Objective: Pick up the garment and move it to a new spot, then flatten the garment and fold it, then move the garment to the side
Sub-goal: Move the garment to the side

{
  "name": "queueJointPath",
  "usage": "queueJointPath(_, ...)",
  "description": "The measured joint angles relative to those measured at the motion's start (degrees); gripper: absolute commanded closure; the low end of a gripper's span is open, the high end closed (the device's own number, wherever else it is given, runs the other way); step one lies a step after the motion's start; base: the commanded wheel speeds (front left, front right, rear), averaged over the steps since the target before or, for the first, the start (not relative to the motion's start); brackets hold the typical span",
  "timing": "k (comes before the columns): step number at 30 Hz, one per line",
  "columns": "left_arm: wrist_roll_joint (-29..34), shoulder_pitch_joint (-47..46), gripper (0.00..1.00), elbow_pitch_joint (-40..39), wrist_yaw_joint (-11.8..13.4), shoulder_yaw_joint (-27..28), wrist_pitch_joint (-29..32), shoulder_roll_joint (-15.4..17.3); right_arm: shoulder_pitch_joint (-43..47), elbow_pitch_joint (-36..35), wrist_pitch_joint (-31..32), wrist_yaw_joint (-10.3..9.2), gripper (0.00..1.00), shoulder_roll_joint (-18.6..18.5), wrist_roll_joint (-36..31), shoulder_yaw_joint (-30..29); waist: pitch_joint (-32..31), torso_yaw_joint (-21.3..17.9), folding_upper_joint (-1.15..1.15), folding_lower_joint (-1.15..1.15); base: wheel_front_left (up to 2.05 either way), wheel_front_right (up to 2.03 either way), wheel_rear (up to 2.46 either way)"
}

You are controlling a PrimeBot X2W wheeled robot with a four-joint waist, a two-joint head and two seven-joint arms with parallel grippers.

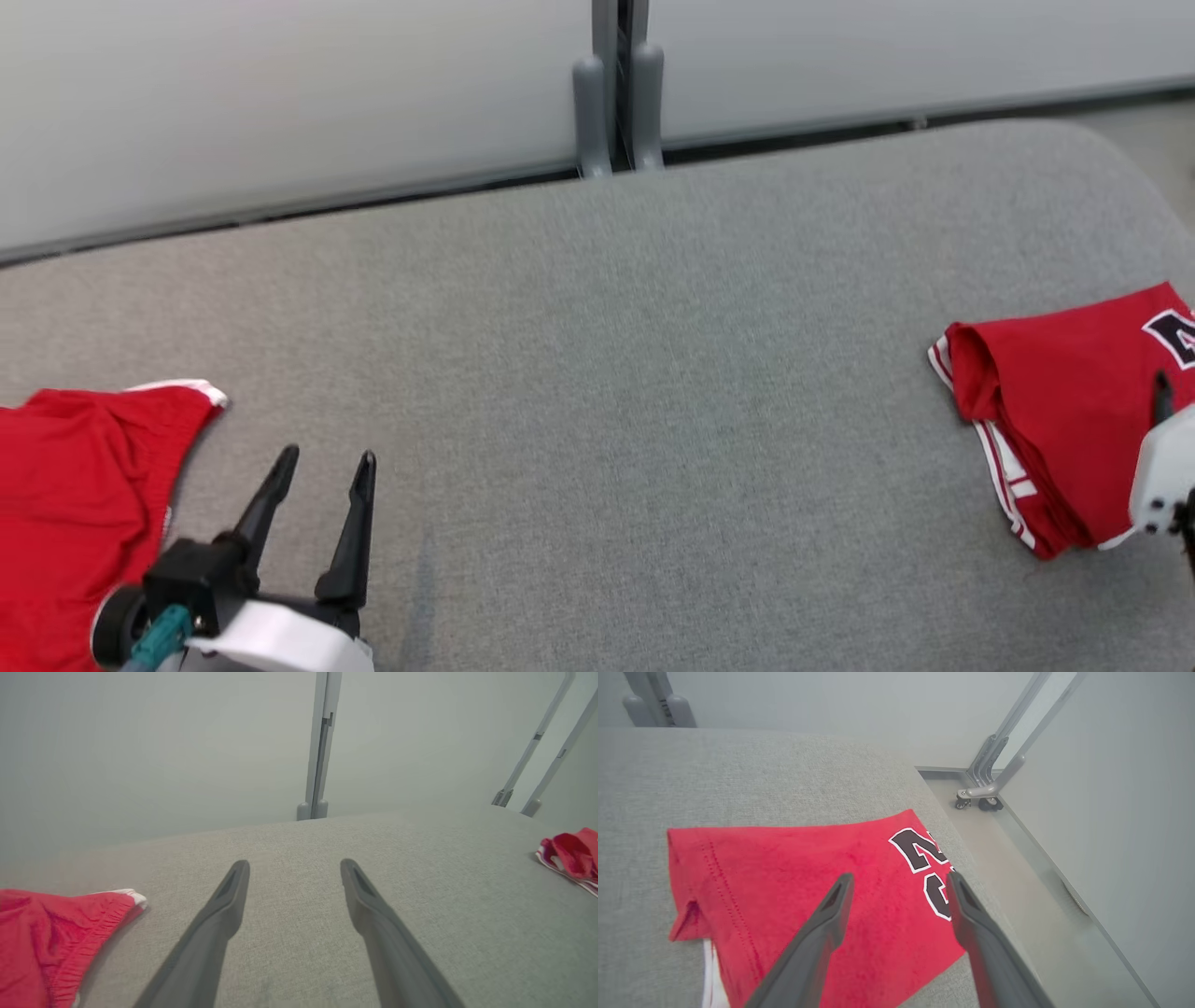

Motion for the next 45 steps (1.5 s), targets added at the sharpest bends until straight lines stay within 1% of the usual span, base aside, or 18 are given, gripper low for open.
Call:
queueJointPath(2, -0.26, 1.30, 0.00, 1.60, -0.13, -0.18, -1.57, -0.79, 3.69, -2.53, -1.77, -0.01, 0.00, 0.78, 2.69, 0.63, -2.30, 0.62, 0.00, 0.00, 0.00, 0.00, 0.00)
queueJointPath(5, -0.57, 3.07, 0.00, 3.32, 0.64, 0.57, -3.75, -1.79, 8.79, -7.31, -4.86, -0.01, 0.00, 2.42, 7.19, 2.38, -5.87, 1.78, 0.00, 0.00, 0.00, 0.00, 0.00)
queueJointPath(7, -1.11, 3.74, 0.00, 4.13, 0.94, 1.67, -4.79, -2.64, 11.21, -10.22, -6.68, -0.03, 0.00, 2.42, 10.48, 6.33, -7.88, 2.73, 0.00, 0.00, 0.00, 0.00, 0.00)
queueJointPath(10, -1.67, 5.06, 0.00, 5.68, 1.05, 3.65, -5.68, -3.24, 14.60, -13.29, -8.10, -0.01, 0.00, 3.05, 14.21, 9.05, -10.20, 4.16, 0.00, 0.00, 0.00, 0.00, 0.00)
queueJointPath(15, -0.73, 5.96, 0.00, 7.40, 0.71, 6.33, -6.17, -4.06, 18.13, -16.95, -9.53, -0.01, 0.00, 4.14, 17.97, 13.08, -12.57, 5.82, 0.00, 0.00, 0.00, 0.00, 0.00)
queueJointPath(18, 0.49, 6.73, 0.00, 7.76, 0.19, 8.22, -6.24, -5.16, 20.59, -18.11, -9.75, -0.02, 0.00, 4.43, 18.82, 15.27, -13.38, 6.58, 0.00, 0.00, 0.00, 0.00, 0.00)
queueJointPath(20, 0.99, 7.61, 0.00, 8.26, 0.02, 9.42, -6.25, -6.45, 22.38, -18.66, -9.69, -0.01, 0.00, 4.39, 19.07, 18.18, -13.92, 6.90, 0.00, 0.00, 0.00, 0.00, 0.00)
queueJointPath(22, 1.46, 8.66, 0.00, 8.88, -0.45, 10.62, -6.24, -7.22, 23.43, -19.26, -10.03, -0.01, 0.00, 4.59, 19.97, 19.74, -14.36, 7.04, 0.00, 0.00, 0.00, 0.00, 0.00)
queueJointPath(28, 2.69, 10.10, 0.00, 12.24, -1.86, 11.09, -6.25, -7.22, 25.77, -19.24, -10.31, -0.02, 0.00, 5.12, 20.38, 21.83, -15.25, 7.03, 0.00, 0.00, 0.00, 0.00, 0.00)
queueJointPath(30, 3.08, 10.16, 0.00, 13.41, -2.34, 10.55, -6.09, -6.60, 26.16, -18.87, -9.33, -0.01, 0.00, 5.41, 20.09, 22.17, -15.40, 7.08, 0.00, 0.00, 0.00, 0.00, 0.00)
queueJointPath(35, 3.07, 9.81, 0.00, 14.08, -2.64, 10.11, -5.57, -6.34, 26.32, -19.05, -8.90, -0.02, 0.00, 5.89, 20.28, 22.69, -15.32, 7.37, 0.00, 0.00, 0.00, 0.00, 0.00)
queueJointPath(45, 2.80, 9.73, 0.00, 13.44, -1.94, 10.14, -5.58, -6.48, 26.60, -19.49, -8.51, -0.02, 0.00, 6.32, 19.34, 21.53, -14.99, 7.62, 0.00, 0.00, 0.00, 0.00, 0.00)
